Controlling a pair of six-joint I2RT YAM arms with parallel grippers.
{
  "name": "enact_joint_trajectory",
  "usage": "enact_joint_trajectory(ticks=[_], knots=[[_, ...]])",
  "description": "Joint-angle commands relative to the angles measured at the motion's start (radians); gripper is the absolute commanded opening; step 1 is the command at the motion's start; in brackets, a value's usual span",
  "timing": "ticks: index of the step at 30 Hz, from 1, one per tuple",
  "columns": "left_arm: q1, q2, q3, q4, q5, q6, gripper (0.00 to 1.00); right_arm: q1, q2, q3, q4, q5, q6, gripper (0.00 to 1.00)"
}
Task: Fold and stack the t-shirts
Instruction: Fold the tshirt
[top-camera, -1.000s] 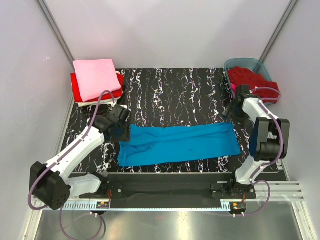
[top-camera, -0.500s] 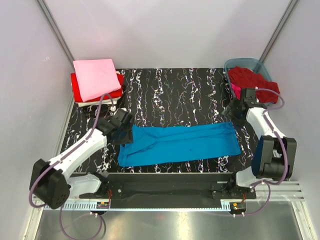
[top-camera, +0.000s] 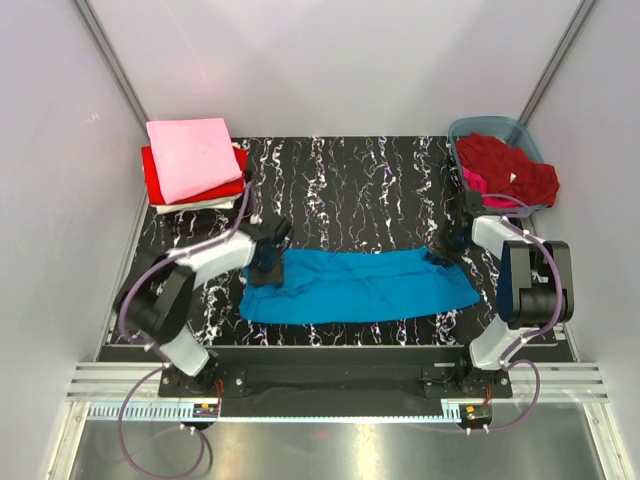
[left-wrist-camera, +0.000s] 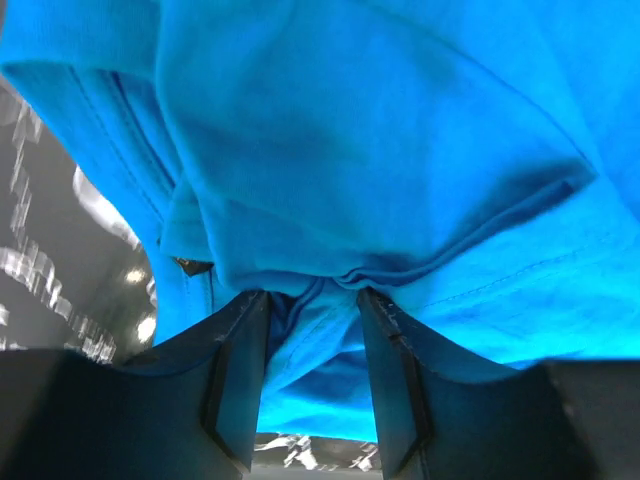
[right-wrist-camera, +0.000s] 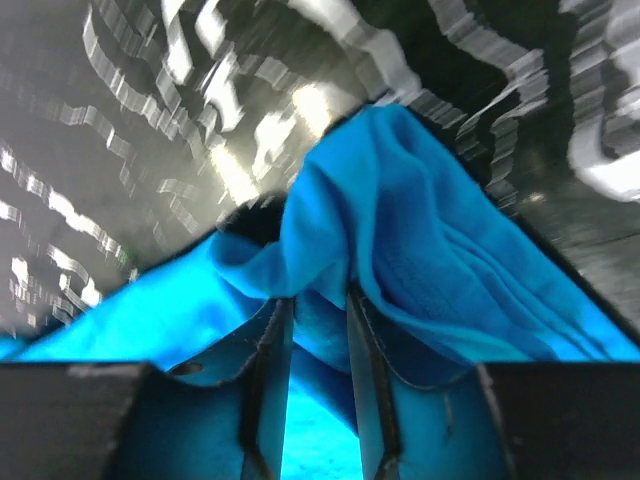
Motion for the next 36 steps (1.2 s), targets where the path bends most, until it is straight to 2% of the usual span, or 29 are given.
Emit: enact_joint_trajectory(ticks=[1, 3, 5, 6, 7, 9, 10, 11, 12, 13, 14, 16, 17, 19, 20, 21, 22, 23, 25, 29, 30, 32, 33, 35, 36], knots=[[0.003, 0.163, 0.203, 0.074, -0.006, 0.051, 0.44, 0.061, -0.040, -0.086, 0.008, -0.071, 0.012, 0.35], [0.013, 0.301, 0.315, 0.026, -0.015, 0.076, 0.43, 0.099, -0.073, -0.138, 0.007, -0.083, 0.022, 0.34], [0.014, 0.404, 0.534, -0.042, -0.017, 0.087, 0.42, 0.143, -0.136, -0.177, 0.008, -0.091, 0.048, 0.34], [0.014, 0.519, 0.625, -0.075, -0.011, 0.091, 0.41, 0.166, -0.159, -0.212, 0.002, -0.085, 0.064, 0.34], [0.014, 0.580, 0.835, -0.113, -0.009, 0.103, 0.42, 0.227, -0.218, -0.229, -0.006, -0.092, 0.100, 0.34], [0.014, 0.787, 1.092, -0.259, 0.002, 0.123, 0.42, 0.310, -0.280, -0.269, -0.024, -0.112, 0.181, 0.34], [0.016, 0.861, 1.373, -0.306, 0.034, 0.133, 0.43, 0.414, -0.348, -0.276, -0.030, -0.133, 0.212, 0.34], [0.016, 0.992, 1.513, -0.364, 0.066, 0.143, 0.44, 0.486, -0.382, -0.278, -0.041, -0.138, 0.246, 0.34], [0.019, 1.036, 1.698, -0.356, 0.115, 0.168, 0.46, 0.554, -0.447, -0.275, -0.045, -0.161, 0.315, 0.34], [0.022, 1.061, 1.719, -0.252, 0.225, 0.174, 0.47, 0.687, -0.476, -0.267, -0.041, -0.178, 0.338, 0.36], [0.022, 1.037, 1.697, -0.175, 0.267, 0.177, 0.48, 0.734, -0.499, -0.240, -0.041, -0.189, 0.358, 0.39], [0.017, 0.963, 1.518, -0.007, 0.324, 0.186, 0.52, 0.780, -0.563, -0.208, -0.064, -0.227, 0.371, 0.46], [0.014, 0.896, 1.475, 0.112, 0.325, 0.192, 0.62, 0.782, -0.588, -0.173, -0.076, -0.239, 0.359, 0.55], [0.011, 0.851, 1.466, 0.140, 0.296, 0.215, 0.73, 0.780, -0.645, -0.126, -0.140, -0.148, 0.299, 0.65], [0.013, 0.815, 1.488, 0.134, 0.290, 0.226, 0.77, 0.780, -0.656, -0.079, -0.172, -0.096, 0.277, 0.80], [0.016, 0.793, 1.524, 0.126, 0.282, 0.252, 0.87, 0.780, -0.651, -0.051, -0.240, 0.016, 0.247, 0.87], [0.019, 0.770, 1.535, 0.109, 0.258, 0.263, 0.96, 0.780, -0.639, -0.027, -0.265, 0.061, 0.236, 0.91], [0.025, 0.711, 1.541, 0.105, 0.243, 0.272, 0.99, 0.779, -0.624, 0.018, -0.282, 0.095, 0.225, 0.96], [0.052, 0.644, 1.529, 0.085, 0.238, 0.274, 0.99, 0.771, -0.564, 0.047, -0.279, 0.167, 0.205, 0.97], [0.105, 0.412, 1.433, 0.016, 0.223, 0.228, 0.99, 0.678, -0.408, 0.142, -0.202, 0.152, 0.135, 0.90], [0.111, 0.365, 1.357, -0.001, 0.210, 0.228, 0.99, 0.626, -0.327, 0.170, -0.187, 0.138, 0.103, 0.85], [0.111, 0.220, 1.254, -0.041, 0.166, 0.235, 0.99, 0.604, -0.245, 0.290, -0.197, 0.156, 0.069, 0.81], [0.111, 0.169, 1.127, -0.047, 0.154, 0.232, 0.99, 0.605, -0.160, 0.337, -0.211, 0.202, 0.038, 0.79], [0.111, 0.014, 0.993, -0.064, 0.154, 0.228, 0.99, 0.604, -0.069, 0.482, -0.245, 0.253, -0.003, 0.76], [0.108, -0.041, 0.856, -0.069, 0.154, 0.220, 0.99, 0.605, 0.027, 0.528, -0.271, 0.324, -0.032, 0.75]])
